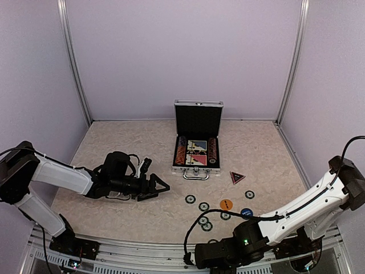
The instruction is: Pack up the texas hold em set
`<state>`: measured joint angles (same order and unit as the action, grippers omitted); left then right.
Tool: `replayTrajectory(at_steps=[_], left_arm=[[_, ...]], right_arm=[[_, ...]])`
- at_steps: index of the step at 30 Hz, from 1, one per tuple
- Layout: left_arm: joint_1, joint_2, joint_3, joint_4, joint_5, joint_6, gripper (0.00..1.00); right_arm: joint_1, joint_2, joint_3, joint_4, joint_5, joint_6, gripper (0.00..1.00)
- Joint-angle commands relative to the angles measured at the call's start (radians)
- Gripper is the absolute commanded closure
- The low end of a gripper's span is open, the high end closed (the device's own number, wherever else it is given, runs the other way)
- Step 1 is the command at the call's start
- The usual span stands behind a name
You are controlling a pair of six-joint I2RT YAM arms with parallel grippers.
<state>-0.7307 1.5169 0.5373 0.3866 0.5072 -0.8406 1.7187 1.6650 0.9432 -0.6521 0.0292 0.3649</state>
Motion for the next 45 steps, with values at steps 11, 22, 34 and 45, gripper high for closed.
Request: replayTrajectory(at_steps=[11,22,34,45], left_arm=[[0.007,-0.004,0.020,-0.019,-0.016,0.009,0.07],[0.007,-0.012,0.016,-0.028,-0.029,0.011,0.07],[0.007,-0.017,0.016,-0.028,-0.032,0.009,0.07],[0.007,-0.038,0.008,-0.036,-0.045,0.015,0.07]], right_arm=[[0.007,0.022,-0.028,-0.038,0.064,0.000,0.77],[-0.040,-0.099,0.013,-0.069,0.185,0.005,0.80],[-0.285,-0.184,0.023,-0.070,0.318,-0.010,0.79],[-0.546,-0.177,0.045,-0.081,0.365,-0.015,0.78]])
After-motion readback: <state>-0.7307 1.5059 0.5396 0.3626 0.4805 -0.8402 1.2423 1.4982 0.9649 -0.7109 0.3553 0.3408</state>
